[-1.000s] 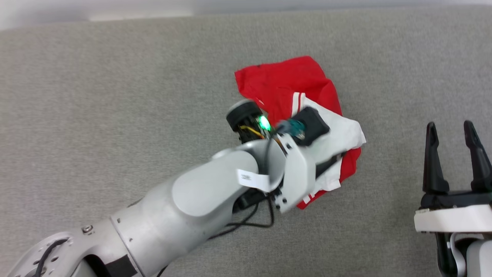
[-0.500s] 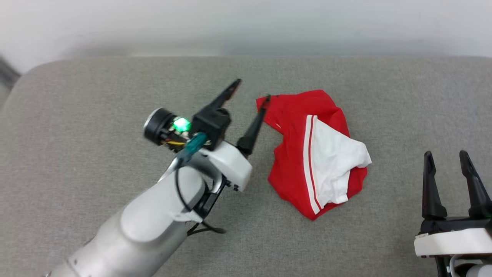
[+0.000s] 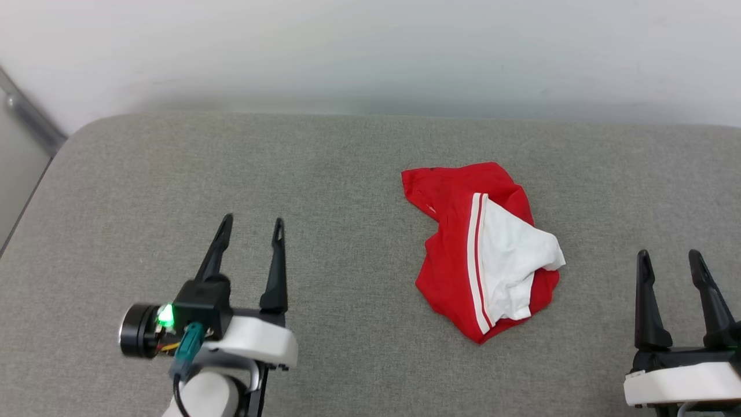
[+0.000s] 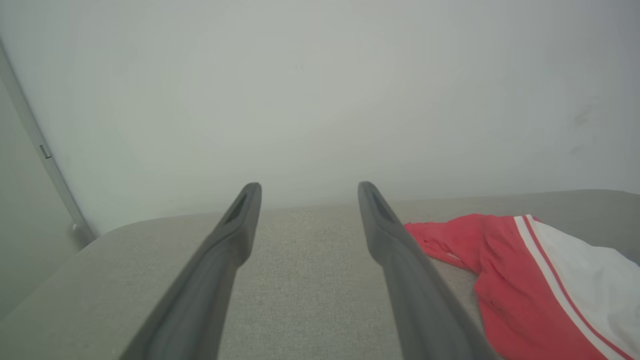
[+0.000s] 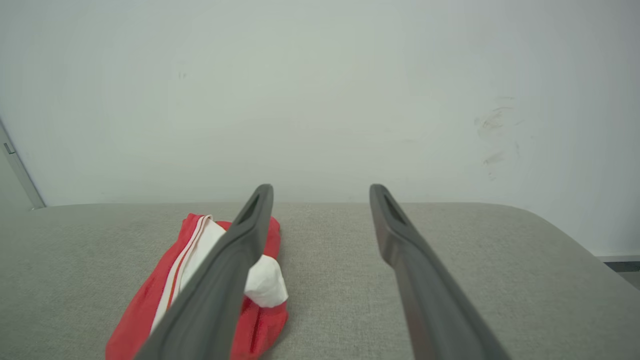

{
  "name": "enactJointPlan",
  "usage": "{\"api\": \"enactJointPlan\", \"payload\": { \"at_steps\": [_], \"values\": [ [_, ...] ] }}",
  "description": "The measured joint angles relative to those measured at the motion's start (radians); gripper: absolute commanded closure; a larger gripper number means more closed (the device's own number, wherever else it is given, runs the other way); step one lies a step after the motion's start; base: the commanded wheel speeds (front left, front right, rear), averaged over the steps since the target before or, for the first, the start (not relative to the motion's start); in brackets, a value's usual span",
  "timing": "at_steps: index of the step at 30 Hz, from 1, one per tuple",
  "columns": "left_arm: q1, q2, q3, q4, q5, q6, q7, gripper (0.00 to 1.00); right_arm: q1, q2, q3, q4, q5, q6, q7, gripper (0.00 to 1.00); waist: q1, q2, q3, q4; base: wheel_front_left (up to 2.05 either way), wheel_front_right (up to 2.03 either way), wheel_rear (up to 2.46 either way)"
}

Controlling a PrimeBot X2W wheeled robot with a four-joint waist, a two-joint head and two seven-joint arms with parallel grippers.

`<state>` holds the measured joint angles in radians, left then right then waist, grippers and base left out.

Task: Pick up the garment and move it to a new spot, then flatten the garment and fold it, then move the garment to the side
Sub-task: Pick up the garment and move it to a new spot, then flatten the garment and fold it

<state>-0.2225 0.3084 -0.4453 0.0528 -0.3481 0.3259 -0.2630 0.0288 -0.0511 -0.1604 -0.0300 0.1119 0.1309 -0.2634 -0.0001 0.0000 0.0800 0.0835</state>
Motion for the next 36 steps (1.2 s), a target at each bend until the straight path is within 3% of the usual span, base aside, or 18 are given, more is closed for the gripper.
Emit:
{"api": "enactJointPlan", "payload": {
  "at_steps": [15, 25, 36],
  "values": [
    [0.244, -0.143, 0.241, -0.034, 0.187, -0.118, 0.0, 0.0, 0.053, 0.0, 0.012, 0.024, 0.021, 0.0, 0.0, 0.0, 0.0, 0.0, -0.053, -0.011, 0.0, 0.0, 0.0],
    [0.284, -0.197, 0.301, -0.034, 0.263, -0.183, 0.0, 0.0, 0.077, 0.0, 0.028, 0.044, 0.036, 0.0, 0.0, 0.0, 0.0, 0.0, -0.066, -0.012, 0.0, 0.0, 0.0],
    [0.294, -0.221, 0.33, -0.022, 0.302, -0.221, 0.0, 0.0, 0.08, 0.0, 0.031, 0.047, 0.039, 0.0, 0.0, 0.0, 0.0, 0.0, -0.064, -0.014, 0.0, 0.0, 0.0]
  ]
}}
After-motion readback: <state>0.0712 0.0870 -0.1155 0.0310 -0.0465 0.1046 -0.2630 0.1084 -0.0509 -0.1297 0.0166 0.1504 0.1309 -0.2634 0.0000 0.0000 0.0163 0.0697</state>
